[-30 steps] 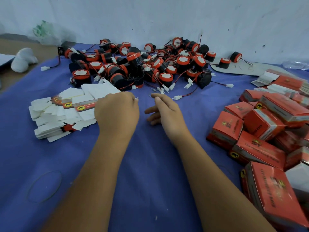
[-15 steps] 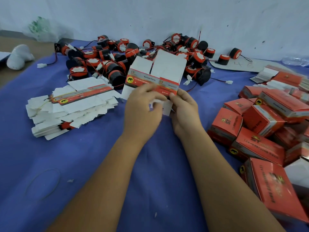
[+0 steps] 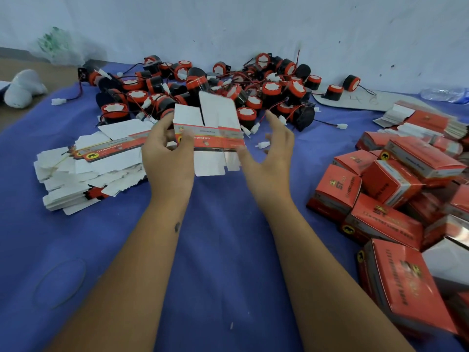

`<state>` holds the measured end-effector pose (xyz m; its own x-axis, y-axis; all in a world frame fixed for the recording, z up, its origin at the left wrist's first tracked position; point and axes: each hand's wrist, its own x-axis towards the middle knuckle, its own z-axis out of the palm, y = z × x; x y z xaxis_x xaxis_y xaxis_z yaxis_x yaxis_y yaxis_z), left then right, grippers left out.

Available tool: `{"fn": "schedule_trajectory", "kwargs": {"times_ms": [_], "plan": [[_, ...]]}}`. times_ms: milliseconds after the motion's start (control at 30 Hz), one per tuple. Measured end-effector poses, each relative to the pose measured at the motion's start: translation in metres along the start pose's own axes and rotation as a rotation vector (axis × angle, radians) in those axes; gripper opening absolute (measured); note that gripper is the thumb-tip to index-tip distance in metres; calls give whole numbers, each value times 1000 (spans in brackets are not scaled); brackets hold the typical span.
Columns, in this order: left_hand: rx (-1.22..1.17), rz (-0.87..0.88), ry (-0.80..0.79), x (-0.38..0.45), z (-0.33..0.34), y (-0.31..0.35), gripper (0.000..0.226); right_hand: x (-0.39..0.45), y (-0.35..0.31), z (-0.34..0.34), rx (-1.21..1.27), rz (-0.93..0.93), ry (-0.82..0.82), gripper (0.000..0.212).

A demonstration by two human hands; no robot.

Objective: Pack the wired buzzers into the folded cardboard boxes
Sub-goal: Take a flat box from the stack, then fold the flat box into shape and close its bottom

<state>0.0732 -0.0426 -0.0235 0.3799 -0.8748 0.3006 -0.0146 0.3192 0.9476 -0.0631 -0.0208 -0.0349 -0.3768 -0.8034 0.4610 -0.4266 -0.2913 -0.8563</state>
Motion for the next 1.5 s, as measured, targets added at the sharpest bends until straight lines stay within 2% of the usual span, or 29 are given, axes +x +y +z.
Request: {"fn": "schedule_trajectory", "kwargs": {"times_ms": [67, 133, 200, 233, 333, 400, 467, 533, 600, 733, 833, 900, 1033, 1067, 1167, 1300, 1400, 1500], "plan": [[-23, -18, 14, 1, 0, -2, 43, -2, 0, 0, -78, -154, -91, 68], [-62, 7, 22, 2, -1, -2, 46, -3, 3, 0, -83, -195, -287, 70], [-74, 15, 39, 4, -2, -2, 40, -5, 5, -1, -123, -183, -426, 62], [-87, -1, 39, 5, -3, -3, 38, -5, 5, -1, -145, -173, -425, 54], [-167, -38, -92, 7, -7, -3, 38, -6, 7, 0, -75, -89, -329, 25], [-144, 20, -234, 7, -8, -1, 41, -7, 5, 0, -25, -25, -318, 14], [-9, 139, -334, 5, -6, 0, 43, -6, 4, -1, -56, -16, -282, 22], [256, 343, -355, -1, -5, -1, 50, -4, 4, -2, -65, -11, -206, 32], [445, 472, -354, -6, -4, -3, 60, -2, 3, -5, -40, 11, -146, 27], [478, 536, -346, -9, 1, -3, 57, 1, 2, -8, -11, 32, -148, 23], [379, 496, -303, -8, 4, -5, 45, 0, 3, -8, 2, 30, -230, 9], [250, 423, -237, -6, 5, -6, 32, -1, 5, -5, -53, 20, -243, 14], [-44, 250, -73, -2, -1, -1, 25, 0, 1, -5, 18, 38, -111, 5], [-61, 244, -63, -1, -3, -1, 24, 0, 0, -5, 17, 33, -98, 8], [74, 352, -115, 1, -4, -5, 24, -2, -1, -4, -6, 31, -118, 10], [194, 432, -233, -3, -1, -8, 34, 0, 3, -5, -121, 17, -113, 12], [307, 464, -308, -4, -1, -7, 45, 2, 2, -9, -164, 23, 32, 14], [262, 455, -478, -7, -1, -8, 55, 5, -2, -15, -122, 76, 186, 17]]}}
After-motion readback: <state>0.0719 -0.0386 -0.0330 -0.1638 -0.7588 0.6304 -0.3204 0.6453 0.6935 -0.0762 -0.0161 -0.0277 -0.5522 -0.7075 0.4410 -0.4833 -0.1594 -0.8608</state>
